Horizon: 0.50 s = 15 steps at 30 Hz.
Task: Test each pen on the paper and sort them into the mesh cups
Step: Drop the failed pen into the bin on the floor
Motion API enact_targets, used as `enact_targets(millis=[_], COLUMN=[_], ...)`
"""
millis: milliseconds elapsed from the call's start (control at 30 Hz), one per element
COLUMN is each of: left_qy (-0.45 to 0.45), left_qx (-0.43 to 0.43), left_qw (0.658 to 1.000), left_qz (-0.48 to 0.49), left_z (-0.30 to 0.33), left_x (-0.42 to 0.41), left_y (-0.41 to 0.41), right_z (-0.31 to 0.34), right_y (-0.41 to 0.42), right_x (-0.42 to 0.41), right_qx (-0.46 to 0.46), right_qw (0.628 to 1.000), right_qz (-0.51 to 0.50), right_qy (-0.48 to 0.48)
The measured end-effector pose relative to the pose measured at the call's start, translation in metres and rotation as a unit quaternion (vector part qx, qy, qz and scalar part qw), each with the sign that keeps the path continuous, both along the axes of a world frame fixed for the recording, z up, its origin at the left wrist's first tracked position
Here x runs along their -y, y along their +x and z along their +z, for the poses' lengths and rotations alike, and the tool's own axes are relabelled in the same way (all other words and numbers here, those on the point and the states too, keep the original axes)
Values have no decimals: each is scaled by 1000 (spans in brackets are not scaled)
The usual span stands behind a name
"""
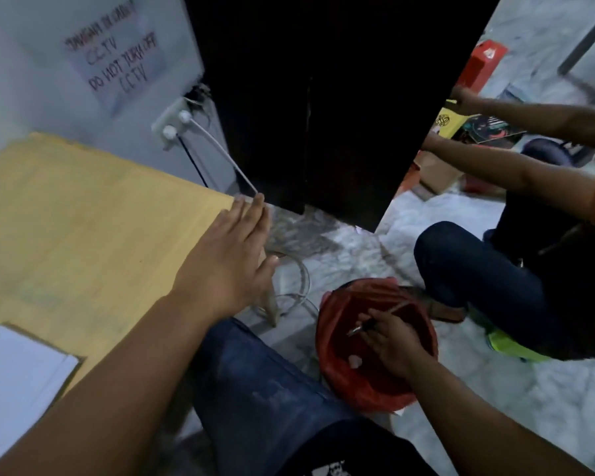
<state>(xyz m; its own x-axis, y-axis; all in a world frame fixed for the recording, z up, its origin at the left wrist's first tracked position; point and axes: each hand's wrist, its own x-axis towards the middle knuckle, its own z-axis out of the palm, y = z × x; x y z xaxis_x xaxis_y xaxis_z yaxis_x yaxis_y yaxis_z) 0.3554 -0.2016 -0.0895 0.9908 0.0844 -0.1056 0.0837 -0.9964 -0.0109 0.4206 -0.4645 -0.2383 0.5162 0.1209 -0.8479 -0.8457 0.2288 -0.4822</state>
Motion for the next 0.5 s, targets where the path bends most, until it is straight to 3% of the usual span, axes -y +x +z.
enact_targets(millis=[500], left_qy=[-25], left_qx=[30], left_qw=[999], left_qz=[-3], left_z=[-3], left_x=[-3], left_y=[-2], right_z=[-30], right_y=[-16], right_x=[24], right_qx=[-51], right_qw=[991], right_qz=[17], right_qy=[-120])
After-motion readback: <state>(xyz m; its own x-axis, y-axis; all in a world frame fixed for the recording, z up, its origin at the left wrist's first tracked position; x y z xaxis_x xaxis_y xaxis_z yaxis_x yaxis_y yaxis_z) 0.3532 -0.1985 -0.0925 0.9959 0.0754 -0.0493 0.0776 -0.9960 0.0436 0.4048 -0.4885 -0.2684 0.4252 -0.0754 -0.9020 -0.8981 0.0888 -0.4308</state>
